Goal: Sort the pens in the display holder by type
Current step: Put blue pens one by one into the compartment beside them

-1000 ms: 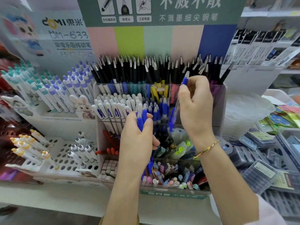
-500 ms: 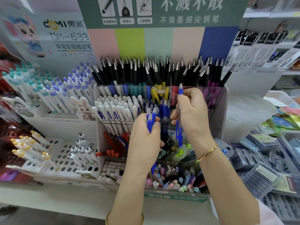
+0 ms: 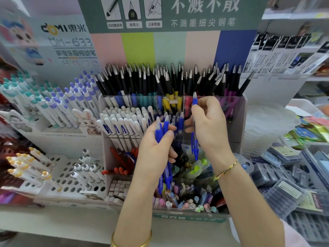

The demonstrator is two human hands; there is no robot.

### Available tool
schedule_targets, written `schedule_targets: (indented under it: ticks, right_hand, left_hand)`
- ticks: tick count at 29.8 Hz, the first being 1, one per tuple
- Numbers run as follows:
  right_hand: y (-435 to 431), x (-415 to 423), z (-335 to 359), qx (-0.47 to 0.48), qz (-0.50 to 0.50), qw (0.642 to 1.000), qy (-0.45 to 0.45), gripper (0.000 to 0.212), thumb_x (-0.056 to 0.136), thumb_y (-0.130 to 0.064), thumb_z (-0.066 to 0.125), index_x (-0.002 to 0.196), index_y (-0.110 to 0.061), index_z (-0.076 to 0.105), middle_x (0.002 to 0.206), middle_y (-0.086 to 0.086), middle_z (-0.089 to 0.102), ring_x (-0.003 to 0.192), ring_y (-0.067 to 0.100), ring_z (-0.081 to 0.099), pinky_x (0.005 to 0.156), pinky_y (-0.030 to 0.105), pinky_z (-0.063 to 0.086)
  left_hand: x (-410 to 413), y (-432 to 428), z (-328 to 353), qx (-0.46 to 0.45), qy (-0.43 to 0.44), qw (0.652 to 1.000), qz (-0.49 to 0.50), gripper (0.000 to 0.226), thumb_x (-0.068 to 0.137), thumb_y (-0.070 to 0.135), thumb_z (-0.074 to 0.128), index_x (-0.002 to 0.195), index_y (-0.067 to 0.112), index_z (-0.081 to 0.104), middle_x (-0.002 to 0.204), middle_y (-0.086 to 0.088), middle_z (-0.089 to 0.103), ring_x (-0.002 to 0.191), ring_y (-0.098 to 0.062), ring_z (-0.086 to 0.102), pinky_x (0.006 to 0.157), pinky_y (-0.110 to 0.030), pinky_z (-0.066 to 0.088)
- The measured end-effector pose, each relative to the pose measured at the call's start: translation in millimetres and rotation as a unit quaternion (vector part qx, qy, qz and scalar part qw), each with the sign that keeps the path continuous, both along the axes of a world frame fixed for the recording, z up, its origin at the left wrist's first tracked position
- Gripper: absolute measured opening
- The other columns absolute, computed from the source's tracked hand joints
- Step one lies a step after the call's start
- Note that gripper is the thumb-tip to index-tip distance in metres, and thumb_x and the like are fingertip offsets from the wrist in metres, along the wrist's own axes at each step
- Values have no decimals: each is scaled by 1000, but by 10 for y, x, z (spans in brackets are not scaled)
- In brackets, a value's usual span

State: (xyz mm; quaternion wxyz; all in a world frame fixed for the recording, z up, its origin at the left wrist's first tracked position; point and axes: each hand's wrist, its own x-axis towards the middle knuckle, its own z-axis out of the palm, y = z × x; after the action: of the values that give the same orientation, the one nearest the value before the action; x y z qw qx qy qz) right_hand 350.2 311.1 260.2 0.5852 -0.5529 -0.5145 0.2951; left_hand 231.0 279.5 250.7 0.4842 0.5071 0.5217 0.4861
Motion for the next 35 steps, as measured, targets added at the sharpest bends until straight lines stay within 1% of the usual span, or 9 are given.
schedule_targets:
  ticks: [6,10,14,15,20,24,27,32,35]
  right_hand:
    - [-34,-28,47,83,-40,996,-7,14,94,-13,48,87,-26,50,77,-3,57,73,19,60,65,32,52]
    - [-62,-56,125,132,-15,991,8,9,94,-11,51,92,-19,53,78,-8,55,70,4,53,63,20,45]
    - [-84,-156,121,160,12,987,0,7,93,-9,55,95,-16,54,80,-10,57,72,3,56,64,25,49]
    - [-82,-188,105,165,15,986,-11,8,92,-9,55,95,-15,54,81,-10,57,73,3,57,67,24,50]
    - [-50,-320,4,187,6,975,-119,7,90,-7,57,97,-9,57,84,-3,60,77,11,58,73,27,50]
    - [-3,-350,19,206,-12,962,-182,9,90,-9,57,99,-7,58,83,0,61,75,17,58,71,38,51]
    - [18,-335,41,180,24,957,-227,8,90,-11,57,96,-6,57,82,2,61,75,21,57,69,43,49]
    - [46,-314,-58,126,0,924,-361,15,81,-22,69,93,-13,65,92,1,62,91,22,50,76,31,42]
    - [57,-294,-65,95,-20,926,-366,29,79,-28,72,104,-15,65,102,3,56,98,22,47,80,29,40]
  left_hand:
    - [-115,-26,21,38,-15,999,33,19,98,12,48,104,22,62,46,4,52,46,-6,51,47,-19,47]
    - [-218,-51,63,65,-12,996,52,19,97,11,48,103,21,63,47,5,53,47,-6,52,47,-19,46]
    - [-276,-60,77,64,-22,995,76,17,97,8,48,100,18,61,78,4,70,48,-5,52,45,-18,46]
    - [-280,-59,73,61,-24,995,80,17,97,8,47,99,19,61,81,5,71,47,-5,52,45,-19,46]
    - [-299,-62,35,38,-27,995,89,16,98,10,47,97,20,60,63,7,63,46,-5,51,44,-19,46]
    - [-306,-61,6,27,-37,995,87,17,97,9,48,95,22,59,73,3,64,49,-6,52,45,-19,45]
    - [-316,-56,-8,25,-43,995,84,18,97,8,48,96,22,59,71,3,64,51,-7,52,46,-20,45]
    - [-331,-60,-29,21,-46,996,77,17,97,9,48,97,22,59,75,1,64,52,-6,53,47,-19,46]
    - [-342,-63,-39,17,-49,996,73,18,97,9,47,97,23,59,76,0,64,52,-5,54,48,-19,47]
